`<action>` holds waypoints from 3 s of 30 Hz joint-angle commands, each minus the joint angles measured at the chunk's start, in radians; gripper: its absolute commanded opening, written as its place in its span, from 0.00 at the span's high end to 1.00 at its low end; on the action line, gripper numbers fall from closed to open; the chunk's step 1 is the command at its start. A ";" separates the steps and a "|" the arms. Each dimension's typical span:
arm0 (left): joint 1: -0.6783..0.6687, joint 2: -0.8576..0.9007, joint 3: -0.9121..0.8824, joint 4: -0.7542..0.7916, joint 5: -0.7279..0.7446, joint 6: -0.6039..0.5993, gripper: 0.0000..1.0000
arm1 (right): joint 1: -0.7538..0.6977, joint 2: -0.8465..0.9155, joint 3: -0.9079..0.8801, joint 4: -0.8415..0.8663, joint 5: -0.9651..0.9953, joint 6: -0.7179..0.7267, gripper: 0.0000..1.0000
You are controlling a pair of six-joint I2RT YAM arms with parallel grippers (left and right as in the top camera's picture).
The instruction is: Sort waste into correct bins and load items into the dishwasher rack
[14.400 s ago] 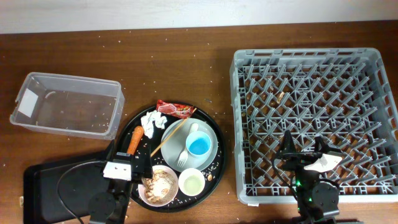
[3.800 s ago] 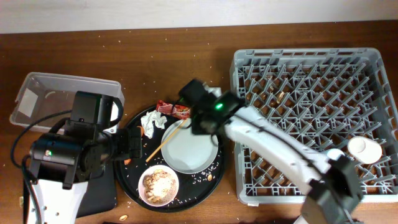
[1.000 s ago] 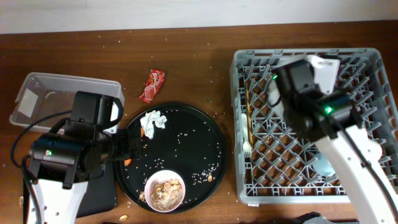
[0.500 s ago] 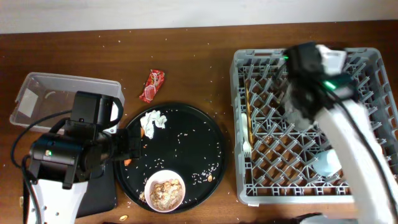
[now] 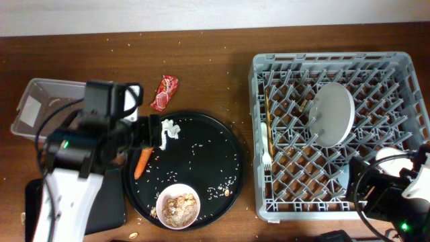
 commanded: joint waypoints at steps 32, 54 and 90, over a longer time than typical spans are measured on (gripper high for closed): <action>-0.046 1.043 0.439 0.455 -0.232 0.297 0.21 | 0.005 -0.003 -0.002 0.002 -0.005 0.005 0.01; 0.172 0.684 0.475 -0.007 -0.207 -0.116 1.00 | 0.005 -0.003 -0.002 0.002 -0.005 0.004 0.01; 0.010 0.323 -0.129 -0.053 -0.231 -0.185 1.00 | 0.005 -0.003 -0.002 0.001 -0.005 0.005 0.01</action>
